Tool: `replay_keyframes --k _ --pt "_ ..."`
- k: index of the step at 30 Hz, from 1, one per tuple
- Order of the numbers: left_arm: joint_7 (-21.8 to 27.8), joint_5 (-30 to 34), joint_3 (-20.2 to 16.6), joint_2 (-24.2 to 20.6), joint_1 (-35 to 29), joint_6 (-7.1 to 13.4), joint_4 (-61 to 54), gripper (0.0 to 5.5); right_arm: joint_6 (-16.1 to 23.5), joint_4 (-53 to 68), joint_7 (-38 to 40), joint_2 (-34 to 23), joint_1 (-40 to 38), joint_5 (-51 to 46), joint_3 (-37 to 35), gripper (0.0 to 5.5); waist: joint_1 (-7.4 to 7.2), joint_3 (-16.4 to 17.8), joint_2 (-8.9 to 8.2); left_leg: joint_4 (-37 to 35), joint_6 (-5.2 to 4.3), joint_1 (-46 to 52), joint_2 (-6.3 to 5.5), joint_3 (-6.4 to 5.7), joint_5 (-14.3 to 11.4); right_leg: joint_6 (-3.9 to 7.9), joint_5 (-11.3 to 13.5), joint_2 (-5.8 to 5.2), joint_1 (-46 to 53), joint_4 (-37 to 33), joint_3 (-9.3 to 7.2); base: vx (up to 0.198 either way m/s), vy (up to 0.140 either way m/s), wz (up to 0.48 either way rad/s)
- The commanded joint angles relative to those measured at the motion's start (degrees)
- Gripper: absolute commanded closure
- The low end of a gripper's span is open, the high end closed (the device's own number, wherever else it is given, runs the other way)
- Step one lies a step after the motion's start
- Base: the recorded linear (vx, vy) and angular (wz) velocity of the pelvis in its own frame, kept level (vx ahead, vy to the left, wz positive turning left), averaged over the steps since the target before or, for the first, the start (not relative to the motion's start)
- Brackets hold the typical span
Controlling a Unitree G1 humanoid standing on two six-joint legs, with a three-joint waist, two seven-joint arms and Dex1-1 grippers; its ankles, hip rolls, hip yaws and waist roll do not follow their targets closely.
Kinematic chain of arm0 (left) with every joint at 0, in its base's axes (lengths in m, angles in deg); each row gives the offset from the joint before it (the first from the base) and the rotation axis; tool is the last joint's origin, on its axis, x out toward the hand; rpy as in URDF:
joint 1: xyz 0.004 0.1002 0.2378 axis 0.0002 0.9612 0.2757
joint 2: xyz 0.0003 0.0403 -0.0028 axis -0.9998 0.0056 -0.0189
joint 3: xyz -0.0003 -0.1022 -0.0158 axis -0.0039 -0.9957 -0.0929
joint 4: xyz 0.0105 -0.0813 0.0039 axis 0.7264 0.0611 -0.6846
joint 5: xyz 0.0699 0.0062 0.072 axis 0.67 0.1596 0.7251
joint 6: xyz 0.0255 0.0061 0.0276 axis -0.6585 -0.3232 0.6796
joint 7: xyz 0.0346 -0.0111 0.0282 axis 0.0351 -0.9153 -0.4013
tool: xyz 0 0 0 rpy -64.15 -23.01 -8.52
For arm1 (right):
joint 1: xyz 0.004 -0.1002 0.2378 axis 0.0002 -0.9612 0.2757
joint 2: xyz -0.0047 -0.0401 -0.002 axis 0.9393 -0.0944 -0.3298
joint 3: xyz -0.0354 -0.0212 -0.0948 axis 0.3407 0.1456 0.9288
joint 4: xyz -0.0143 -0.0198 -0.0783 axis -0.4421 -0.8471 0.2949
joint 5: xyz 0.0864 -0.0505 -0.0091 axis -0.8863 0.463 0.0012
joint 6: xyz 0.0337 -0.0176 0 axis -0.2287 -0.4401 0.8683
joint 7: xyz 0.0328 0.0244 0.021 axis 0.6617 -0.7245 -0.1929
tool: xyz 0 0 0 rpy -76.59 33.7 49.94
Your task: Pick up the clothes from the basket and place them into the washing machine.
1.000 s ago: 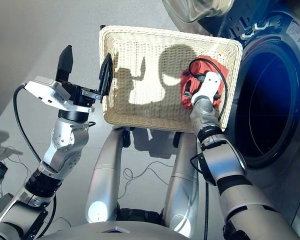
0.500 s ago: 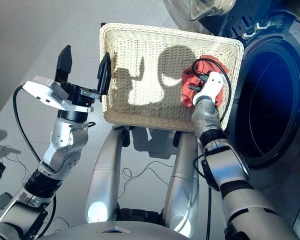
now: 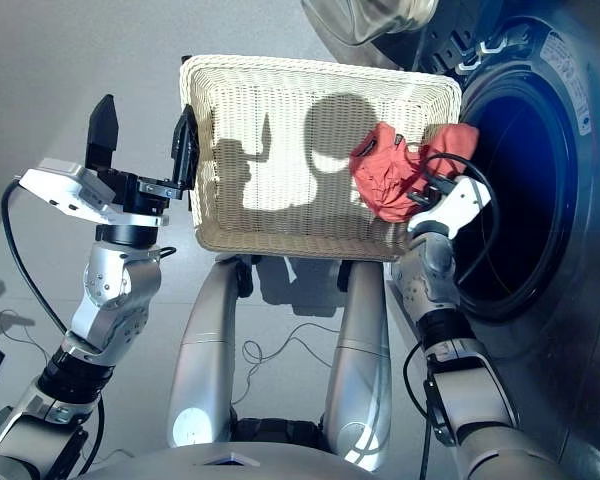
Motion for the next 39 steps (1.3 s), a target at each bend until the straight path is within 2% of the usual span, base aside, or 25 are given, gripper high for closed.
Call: replay_keyframes --k 1,3,10,12,16,21,25,30,31,38,39 --pt "-0.9 2.89 -2.03 -2.24 0.05 4.54 -6.3 0.0 4.79 3.25 7.05 -2.25 -0.09 7.08 -4.45 5.5 -0.04 -0.91 -0.92 4.83 0.74 2.56 0.16 0.52 -7.38 3.22 1.81 -0.86 4.27 -4.34 -0.46 0.0 0.0 0.0" --pt "-1.73 3.1 -2.08 -2.32 -0.19 4.93 -6.97 0.0 4.81 2.48 11.39 -3.05 0.82 9.66 -6.39 5.5 0.0 -0.91 -0.94 4.7 0.74 2.68 0.06 0.3 -7.36 3.3 1.86 -0.83 4.59 -4.59 -0.46 0.0 0.0 0.0" --pt "-0.6 2.14 -1.52 -2.49 -0.41 4.78 -7.47 0.0 3.79 2.29 6.65 -4.38 1.07 9.19 -3.02 5.5 0.28 -0.91 -1.4 4.43 0.75 2.39 0.12 0.32 -6.61 3.18 2.63 -0.68 4.28 -4.94 -0.32 0.0 0.0 0.0" --pt "-1.01 2.37 -1.2 -2.14 -0.8 4.66 -7.14 0.0 4.08 2.8 6.42 -3.78 1.94 9.55 -1.41 5.5 0.52 -0.91 -1.2 4.76 0.68 2.7 0.24 0.35 -7.1 3.18 2.14 -0.64 4.56 -4.66 -0.26 0.0 0.0 0.0" --pt "-2.38 3.06 -1.38 -2.09 -0.61 4.69 -7.24 0.0 3.89 2.06 11.91 -2.35 3.02 12.46 -2.68 5.5 0.62 -0.91 -1.1 4.48 0.7 2.97 0.13 0.29 -7.05 3.06 1.99 -0.53 4.82 -4.69 -0.4 0.0 0.0 0.0" --pt "-2.55 2.53 -1.01 -2.43 -0.79 4.73 -7.75 0.0 4.28 -5.3 15.71 -2.62 6.02 7.15 -7.42 5.5 0.69 -0.91 -1.13 4.35 0.62 2.56 0.11 0.23 -6.71 3.02 2.38 -0.56 4.7 -5.04 -0.53 0.0 0.0 0.0" --pt "-2.07 1.35 -0.31 -2.97 -1.31 5.0 -7.92 0.0 1.94 -15.91 15.74 -9.58 10.32 4.28 -8.33 5.5 1.15 -0.91 -1.04 4.35 0.39 2.42 0.08 0.33 -6.64 3.08 2.67 -0.54 4.7 -5.1 -0.58 0.0 0.0 0.0" --pt "-1.53 0.48 0.76 -4.62 -1.04 4.74 -9.33 0.0 -2.06 -28.4 11.48 -20.46 15.24 0.61 -5.62 5.5 1.78 -0.91 -0.97 4.26 -0.04 2.19 0.34 0.46 -6.42 3.28 3.03 -0.69 4.32 -5.41 -0.53 0.0 0.0 0.0" --pt "-1.43 0.39 0.97 -5.64 -0.82 4.72 -9.55 0.0 -2.92 -31.58 9.9 -23.2 15.76 -0.92 -5.02 5.5 1.85 -0.91 -1.01 4.78 -0.24 2.33 0.45 0.46 -7.06 3.33 2.44 -0.74 4.47 -4.86 -0.48 0.0 0.0 0.0" --pt "-1.97 1.19 0.66 -6.61 -1.04 4.37 -9.89 0.0 -2.73 -35.24 8.14 -28.28 17.21 -5.6 -5.83 5.5 1.52 -0.91 -1.09 5.1 -0.39 1.35 0.53 0.16 -7.06 3.34 2.46 -0.73 3.64 -4.7 -0.43 0.0 0.0 0.0" --pt "-2.05 1.29 0.39 -6.62 -1.22 4.3 -9.98 0.0 -2.39 -35.35 8.03 -28.75 17.3 -6.86 -6.53 5.5 1.36 -0.91 -1.14 4.89 -0.3 0.82 0.46 0.12 -6.39 3.3 3.2 -0.78 3.13 -5.04 -0.36 0.0 0.0 0.0"
